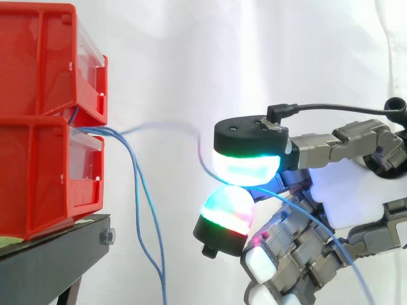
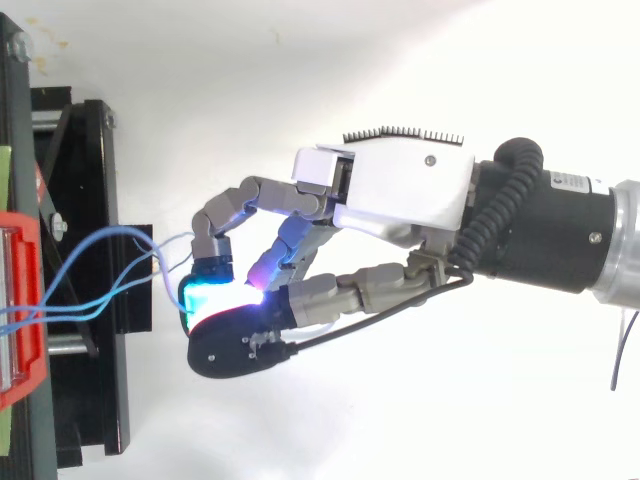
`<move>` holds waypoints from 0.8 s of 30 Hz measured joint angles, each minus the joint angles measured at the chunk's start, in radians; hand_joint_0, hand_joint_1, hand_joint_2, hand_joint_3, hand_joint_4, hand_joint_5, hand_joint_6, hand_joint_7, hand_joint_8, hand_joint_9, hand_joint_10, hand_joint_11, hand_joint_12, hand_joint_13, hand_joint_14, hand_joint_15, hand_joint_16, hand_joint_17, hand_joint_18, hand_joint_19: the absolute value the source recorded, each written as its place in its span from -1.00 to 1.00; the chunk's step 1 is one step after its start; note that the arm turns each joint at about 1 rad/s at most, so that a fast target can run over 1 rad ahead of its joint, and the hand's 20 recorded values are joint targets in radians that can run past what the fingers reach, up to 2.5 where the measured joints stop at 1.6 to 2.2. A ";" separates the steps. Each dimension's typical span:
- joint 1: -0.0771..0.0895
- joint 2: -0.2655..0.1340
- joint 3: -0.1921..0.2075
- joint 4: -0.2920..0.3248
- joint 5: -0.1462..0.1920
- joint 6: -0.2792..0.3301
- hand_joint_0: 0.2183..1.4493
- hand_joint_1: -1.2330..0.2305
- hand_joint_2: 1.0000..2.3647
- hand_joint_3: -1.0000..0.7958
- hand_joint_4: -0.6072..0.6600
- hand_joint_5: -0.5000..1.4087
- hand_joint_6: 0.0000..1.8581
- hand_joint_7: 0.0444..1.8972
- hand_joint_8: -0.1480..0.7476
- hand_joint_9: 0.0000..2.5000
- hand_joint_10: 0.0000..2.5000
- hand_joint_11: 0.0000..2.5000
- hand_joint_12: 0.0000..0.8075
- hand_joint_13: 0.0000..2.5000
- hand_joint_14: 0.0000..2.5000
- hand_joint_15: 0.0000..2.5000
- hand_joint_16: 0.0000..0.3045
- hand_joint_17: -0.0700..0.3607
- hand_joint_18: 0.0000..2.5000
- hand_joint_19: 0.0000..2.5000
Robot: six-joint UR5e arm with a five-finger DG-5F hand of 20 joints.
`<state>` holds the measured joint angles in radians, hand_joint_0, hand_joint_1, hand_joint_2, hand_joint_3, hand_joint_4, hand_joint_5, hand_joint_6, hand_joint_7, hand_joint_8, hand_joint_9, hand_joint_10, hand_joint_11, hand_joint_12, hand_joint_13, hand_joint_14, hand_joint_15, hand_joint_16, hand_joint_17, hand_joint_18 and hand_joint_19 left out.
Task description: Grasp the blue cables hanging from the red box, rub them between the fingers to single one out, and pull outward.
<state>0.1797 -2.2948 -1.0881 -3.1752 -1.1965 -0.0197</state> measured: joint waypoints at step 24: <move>-0.004 0.000 0.000 0.009 0.000 -0.019 -0.44 -0.25 -0.98 -0.24 -0.02 -0.61 -0.09 0.26 -0.10 -0.20 -0.99 -0.61 -0.07 -0.33 -0.98 -0.55 -0.70 -0.20 -0.47 -0.51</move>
<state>0.1760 -2.2947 -1.0877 -3.1661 -1.1962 -0.0383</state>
